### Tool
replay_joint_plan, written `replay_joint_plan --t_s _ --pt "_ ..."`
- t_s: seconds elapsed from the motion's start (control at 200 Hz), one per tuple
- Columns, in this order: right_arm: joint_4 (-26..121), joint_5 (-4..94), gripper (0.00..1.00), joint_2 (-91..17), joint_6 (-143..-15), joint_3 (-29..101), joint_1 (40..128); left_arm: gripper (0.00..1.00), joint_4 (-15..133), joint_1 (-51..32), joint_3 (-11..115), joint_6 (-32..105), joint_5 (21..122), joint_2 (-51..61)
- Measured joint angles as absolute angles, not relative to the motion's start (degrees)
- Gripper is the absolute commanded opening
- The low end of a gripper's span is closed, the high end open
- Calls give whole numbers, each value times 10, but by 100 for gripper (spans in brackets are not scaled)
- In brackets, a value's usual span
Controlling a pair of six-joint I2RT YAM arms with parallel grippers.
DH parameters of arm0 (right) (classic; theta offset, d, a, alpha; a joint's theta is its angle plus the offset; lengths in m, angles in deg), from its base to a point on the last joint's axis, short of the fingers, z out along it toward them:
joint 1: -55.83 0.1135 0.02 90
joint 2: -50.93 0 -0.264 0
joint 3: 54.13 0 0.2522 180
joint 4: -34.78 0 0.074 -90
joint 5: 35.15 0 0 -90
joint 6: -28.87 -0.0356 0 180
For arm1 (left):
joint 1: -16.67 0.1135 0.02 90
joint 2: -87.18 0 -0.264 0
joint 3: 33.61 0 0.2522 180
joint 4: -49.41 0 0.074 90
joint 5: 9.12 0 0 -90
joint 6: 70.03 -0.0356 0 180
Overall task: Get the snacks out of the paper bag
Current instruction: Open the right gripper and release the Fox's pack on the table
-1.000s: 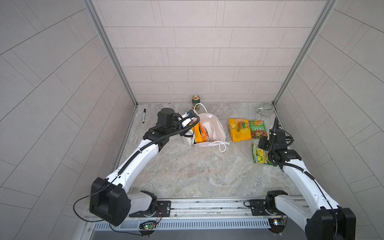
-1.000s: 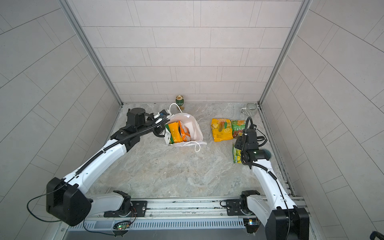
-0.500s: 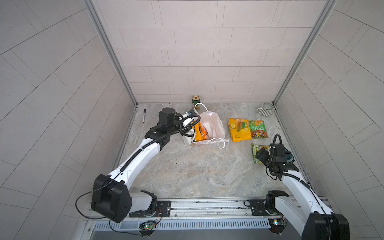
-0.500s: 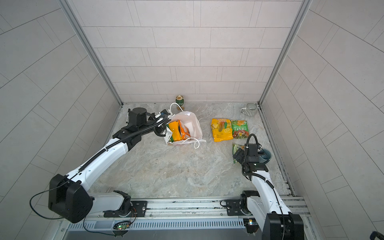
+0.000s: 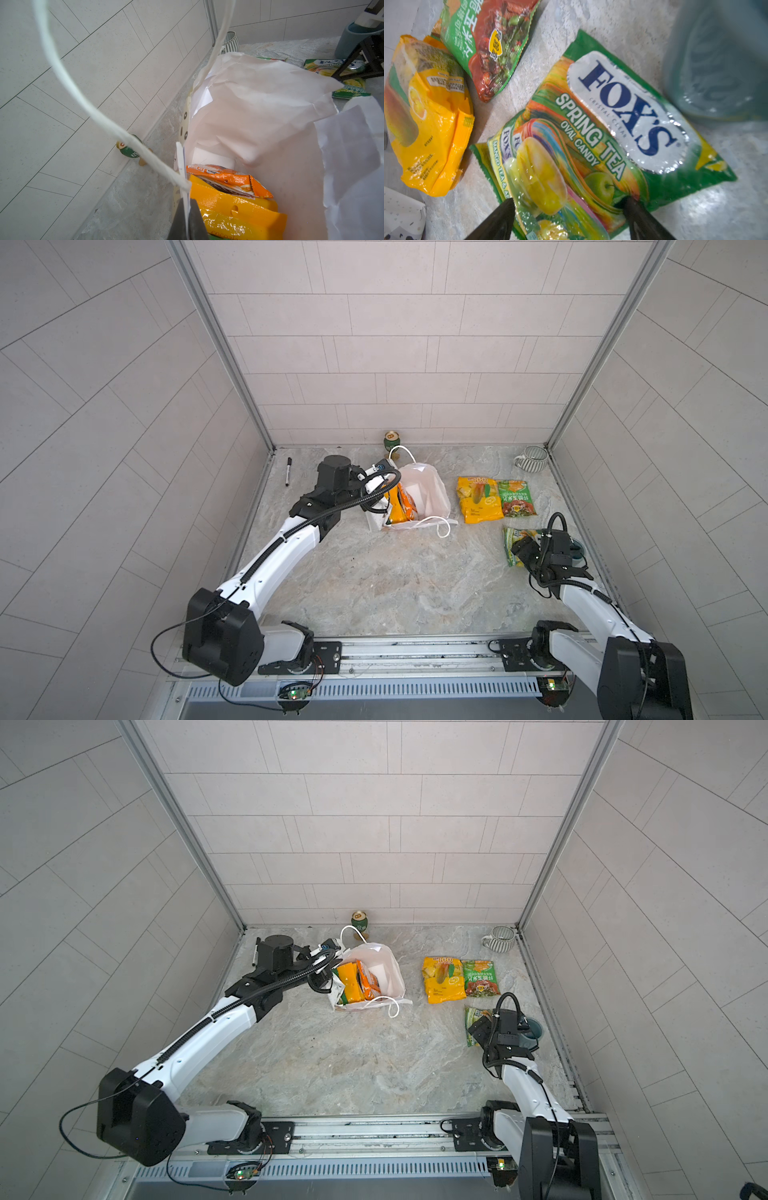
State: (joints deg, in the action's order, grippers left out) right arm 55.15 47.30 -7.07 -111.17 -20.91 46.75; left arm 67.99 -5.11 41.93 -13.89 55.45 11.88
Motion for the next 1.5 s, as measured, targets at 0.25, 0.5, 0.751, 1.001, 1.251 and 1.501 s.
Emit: replay_joint_plan --t_s 0.25,0.5,0.751,1.001,1.251,1.501 --pt "505 466 81 -89 -1122 -211 466 0 680 -51 419 -139 555 121" --pt "503 467 80 -62 -1136 -218 464 0 680 -51 419 -139 555 121" --pt "588 464 77 2 -1123 -167 470 0 681 -51 419 -139 555 123" --pt "607 438 77 19 -1139 -181 485 0 682 -51 419 -139 555 124" --pt "612 433 79 4 -1165 -216 497 0 682 -51 419 -139 554 124" --pt "551 430 73 -74 -1181 -216 502 0 682 -51 419 -139 554 124"
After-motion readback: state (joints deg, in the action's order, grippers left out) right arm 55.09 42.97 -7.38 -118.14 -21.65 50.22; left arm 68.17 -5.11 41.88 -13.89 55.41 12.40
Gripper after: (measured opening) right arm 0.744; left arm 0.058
